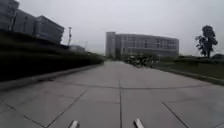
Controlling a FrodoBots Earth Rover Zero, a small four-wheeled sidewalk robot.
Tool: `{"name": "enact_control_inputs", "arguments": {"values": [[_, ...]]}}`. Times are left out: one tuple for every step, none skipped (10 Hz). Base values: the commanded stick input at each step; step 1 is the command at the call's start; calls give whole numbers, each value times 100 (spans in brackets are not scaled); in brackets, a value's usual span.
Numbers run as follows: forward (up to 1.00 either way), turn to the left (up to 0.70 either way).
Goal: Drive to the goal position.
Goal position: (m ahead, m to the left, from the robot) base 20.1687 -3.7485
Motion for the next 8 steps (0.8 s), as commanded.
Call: {"name": "enact_control_inputs", "arguments": {"values": [[100, 1], [100, 1], [100, 1], [100, 1], [100, 1], [100, 1], [100, -29], [100, -39]]}}
